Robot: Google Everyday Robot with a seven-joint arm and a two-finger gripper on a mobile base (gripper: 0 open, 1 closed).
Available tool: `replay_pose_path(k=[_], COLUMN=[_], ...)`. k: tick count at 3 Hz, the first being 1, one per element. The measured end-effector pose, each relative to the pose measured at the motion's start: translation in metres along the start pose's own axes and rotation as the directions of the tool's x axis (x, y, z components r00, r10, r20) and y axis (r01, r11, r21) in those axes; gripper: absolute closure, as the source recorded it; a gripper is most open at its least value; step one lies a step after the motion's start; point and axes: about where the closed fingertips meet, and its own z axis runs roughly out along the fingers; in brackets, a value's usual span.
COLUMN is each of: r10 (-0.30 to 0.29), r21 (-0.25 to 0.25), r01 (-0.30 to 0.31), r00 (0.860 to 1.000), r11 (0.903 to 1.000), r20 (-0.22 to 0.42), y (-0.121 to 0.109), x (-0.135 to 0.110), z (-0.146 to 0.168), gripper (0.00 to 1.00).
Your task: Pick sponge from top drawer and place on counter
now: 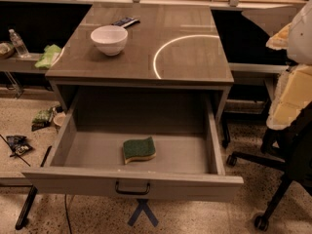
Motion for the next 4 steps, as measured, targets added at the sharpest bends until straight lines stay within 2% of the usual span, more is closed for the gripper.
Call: replay_pose_path(k=[1,2,3,4], r10=[0.000,-0.040,-0.118,-0.234], r21=[0.000,-0.024,-0.072,-0.103], r01=[0.000,0.041,0.128,0.262], r00=[1.000,0.998,0.984,0.945], r11=[1.0000,0.9989,0.9891,0.9595], r20=[0.000,0.040,0.130,0.230], y=[0.000,0.002,0.006,0.019], x=[0.000,-0.006,-0.018,-0.040], z=[0.000,0.013,0.057,0.127], gripper=[0.00,0.00,0.00,0.00])
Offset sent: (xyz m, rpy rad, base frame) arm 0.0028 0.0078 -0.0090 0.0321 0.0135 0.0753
